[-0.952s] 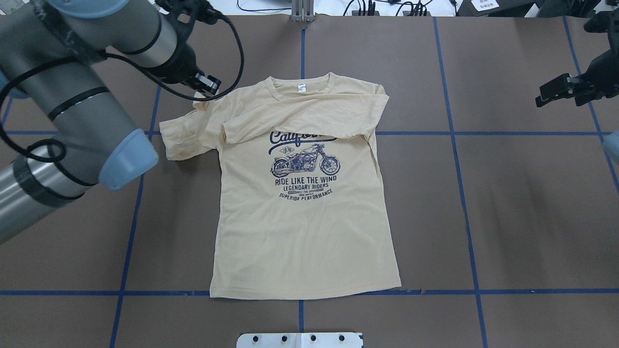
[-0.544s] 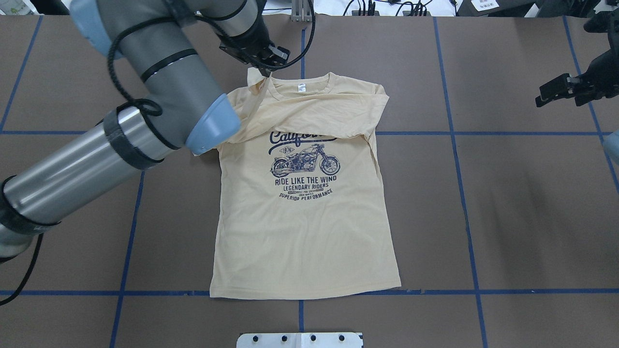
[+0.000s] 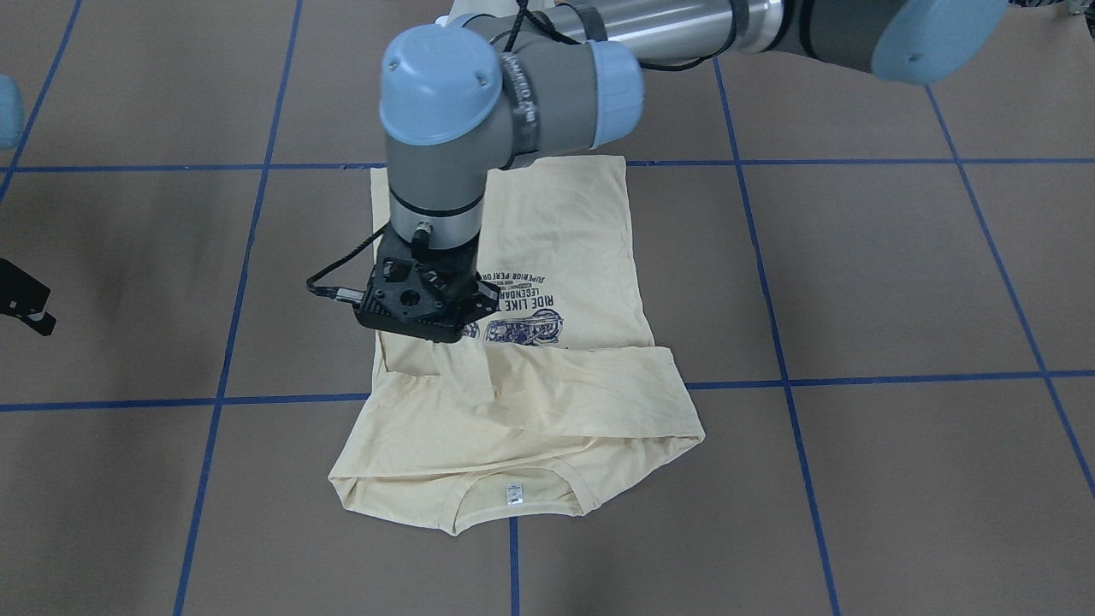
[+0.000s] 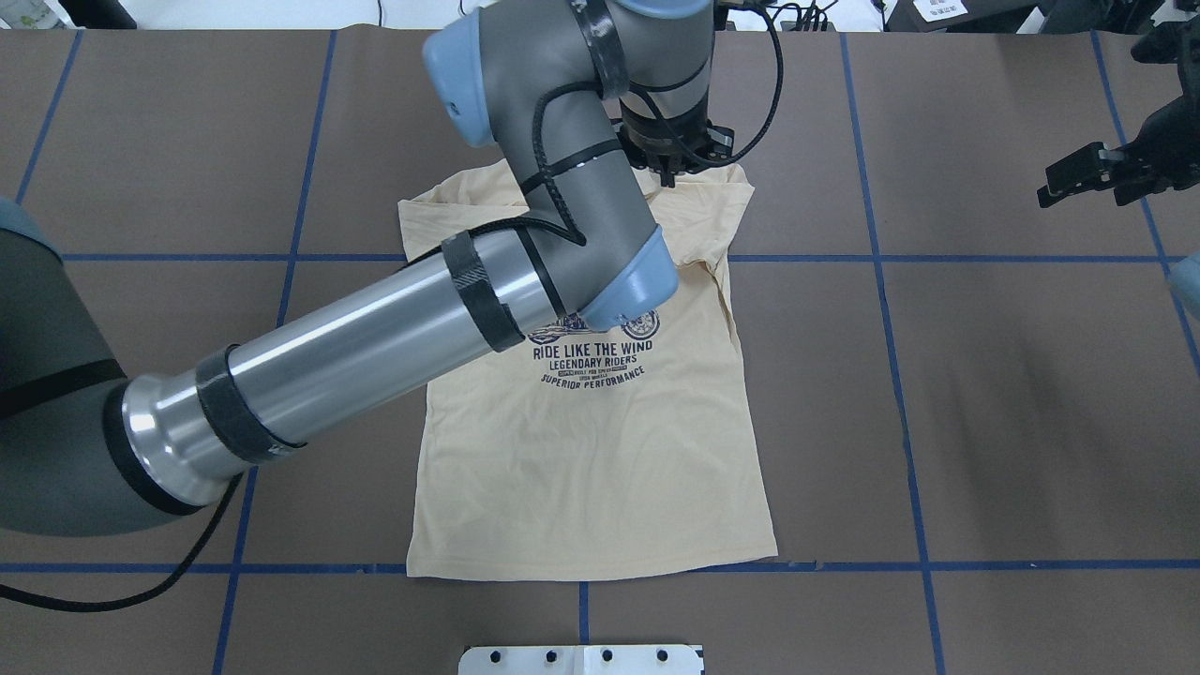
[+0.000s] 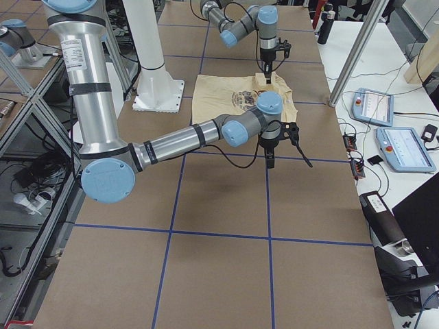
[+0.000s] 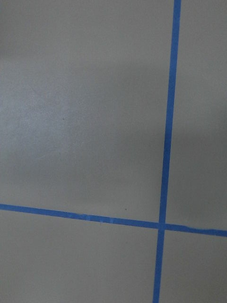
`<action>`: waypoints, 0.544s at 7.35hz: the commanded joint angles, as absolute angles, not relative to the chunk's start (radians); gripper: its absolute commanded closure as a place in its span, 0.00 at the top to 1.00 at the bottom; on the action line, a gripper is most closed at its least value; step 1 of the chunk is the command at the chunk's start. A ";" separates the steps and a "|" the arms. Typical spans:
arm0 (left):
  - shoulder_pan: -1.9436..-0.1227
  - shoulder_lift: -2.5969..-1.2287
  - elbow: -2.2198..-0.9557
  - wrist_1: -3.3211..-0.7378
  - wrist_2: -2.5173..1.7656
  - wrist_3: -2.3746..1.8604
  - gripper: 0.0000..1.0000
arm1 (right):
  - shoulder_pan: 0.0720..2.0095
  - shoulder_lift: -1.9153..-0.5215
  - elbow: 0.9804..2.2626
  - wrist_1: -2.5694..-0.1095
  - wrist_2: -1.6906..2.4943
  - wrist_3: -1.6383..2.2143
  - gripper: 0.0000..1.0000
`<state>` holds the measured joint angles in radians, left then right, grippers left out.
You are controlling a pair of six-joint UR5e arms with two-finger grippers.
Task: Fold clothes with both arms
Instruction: 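Fold the held sleeve with the left gripper across the shirt toward the collar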
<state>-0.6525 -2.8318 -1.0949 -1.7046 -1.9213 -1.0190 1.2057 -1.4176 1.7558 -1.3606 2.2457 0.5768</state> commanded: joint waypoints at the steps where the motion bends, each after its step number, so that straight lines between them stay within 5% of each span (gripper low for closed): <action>1: -0.617 -2.904 -0.953 -1.828 -1.907 -1.167 0.34 | 1.206 -1.417 1.756 -1.361 2.246 0.577 1.00; 2: -0.601 -2.898 -0.948 -1.894 -1.892 -1.246 0.99 | 1.206 -1.417 1.755 -1.361 2.246 0.577 1.00; 4: -0.601 -2.893 -0.977 -1.885 -1.888 -1.168 1.00 | 1.204 -1.414 1.761 -1.359 2.246 0.593 1.00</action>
<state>-0.6038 -2.8985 -0.9622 -1.8828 -1.8894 -1.2101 1.2048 -1.4160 1.7564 -1.3603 2.2457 0.5814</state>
